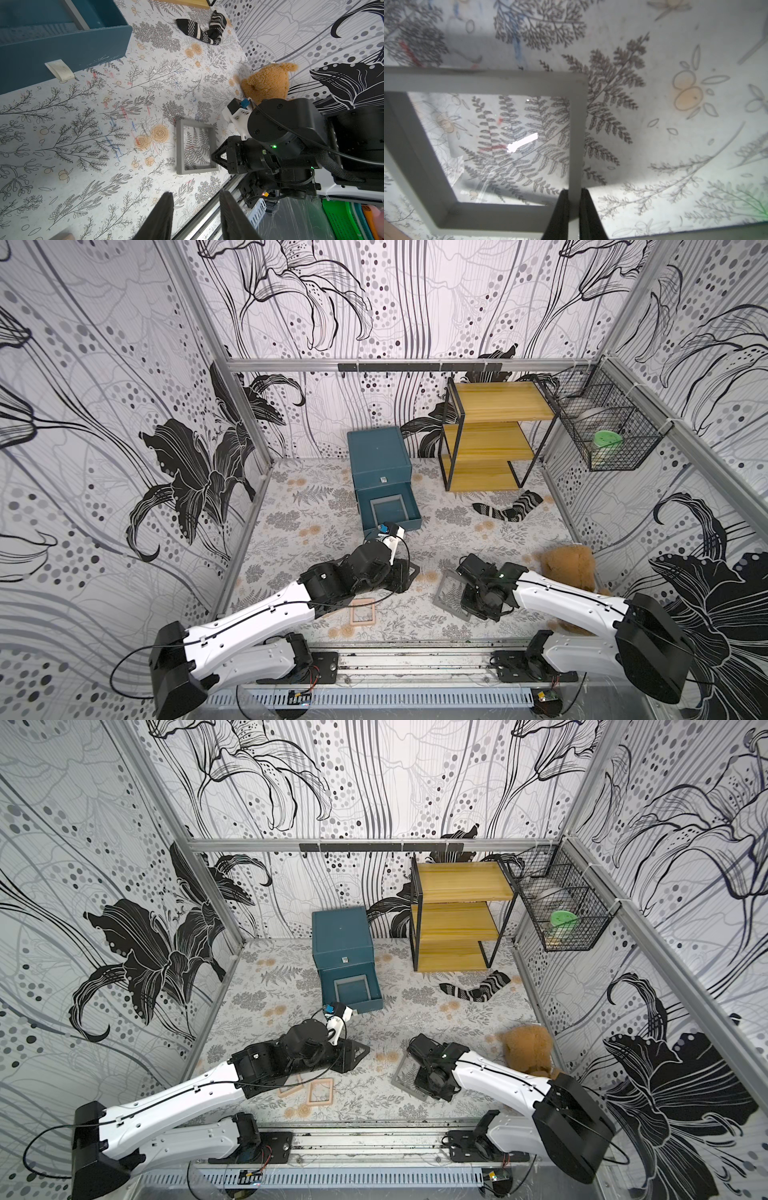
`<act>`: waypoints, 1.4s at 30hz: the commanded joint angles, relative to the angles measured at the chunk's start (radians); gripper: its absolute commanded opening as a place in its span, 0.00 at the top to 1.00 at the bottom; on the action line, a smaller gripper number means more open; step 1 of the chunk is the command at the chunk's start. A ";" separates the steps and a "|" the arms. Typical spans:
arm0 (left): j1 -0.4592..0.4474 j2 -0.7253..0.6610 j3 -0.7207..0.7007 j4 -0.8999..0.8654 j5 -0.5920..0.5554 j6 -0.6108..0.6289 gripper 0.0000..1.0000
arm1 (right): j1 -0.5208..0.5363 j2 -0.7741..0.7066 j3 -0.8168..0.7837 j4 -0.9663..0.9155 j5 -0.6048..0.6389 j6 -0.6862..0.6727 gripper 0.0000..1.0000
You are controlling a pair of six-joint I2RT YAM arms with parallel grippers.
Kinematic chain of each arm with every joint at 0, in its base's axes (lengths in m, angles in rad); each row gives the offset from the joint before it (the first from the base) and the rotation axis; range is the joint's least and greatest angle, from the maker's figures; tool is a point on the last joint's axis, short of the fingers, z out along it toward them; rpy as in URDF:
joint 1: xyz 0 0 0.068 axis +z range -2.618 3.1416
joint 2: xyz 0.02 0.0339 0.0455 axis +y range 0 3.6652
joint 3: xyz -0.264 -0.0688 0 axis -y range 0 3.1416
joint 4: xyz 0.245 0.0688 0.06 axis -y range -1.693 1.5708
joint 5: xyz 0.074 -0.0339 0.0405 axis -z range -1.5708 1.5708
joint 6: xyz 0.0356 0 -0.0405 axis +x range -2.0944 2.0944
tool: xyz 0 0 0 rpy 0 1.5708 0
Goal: Place the brooch boxes into the drawer by color
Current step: Pick up the brooch box from the center of the board, then place the brooch box in the drawer.
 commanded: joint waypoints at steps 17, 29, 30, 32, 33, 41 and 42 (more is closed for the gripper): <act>0.098 -0.035 0.058 0.011 -0.062 -0.057 0.60 | 0.004 0.061 0.434 -0.394 0.285 -0.193 1.00; 0.330 -0.032 0.174 -0.082 -0.059 -0.085 0.60 | 0.002 0.342 0.975 -0.490 0.369 -0.435 1.00; 0.349 -0.036 0.176 -0.085 -0.058 -0.089 0.60 | 0.001 0.369 1.018 -0.491 0.366 -0.452 1.00; 0.380 -0.041 0.183 -0.095 -0.062 -0.095 0.60 | -0.002 0.417 1.095 -0.489 0.360 -0.486 1.00; 0.392 -0.040 0.190 -0.104 -0.067 -0.095 0.60 | -0.004 0.450 1.131 -0.481 0.355 -0.508 1.00; 0.448 -0.055 0.192 -0.110 -0.100 -0.136 0.59 | -0.019 0.657 1.394 -0.448 0.339 -0.650 1.00; 0.449 -0.058 0.189 -0.109 -0.102 -0.139 0.59 | -0.021 0.675 1.415 -0.439 0.339 -0.667 1.00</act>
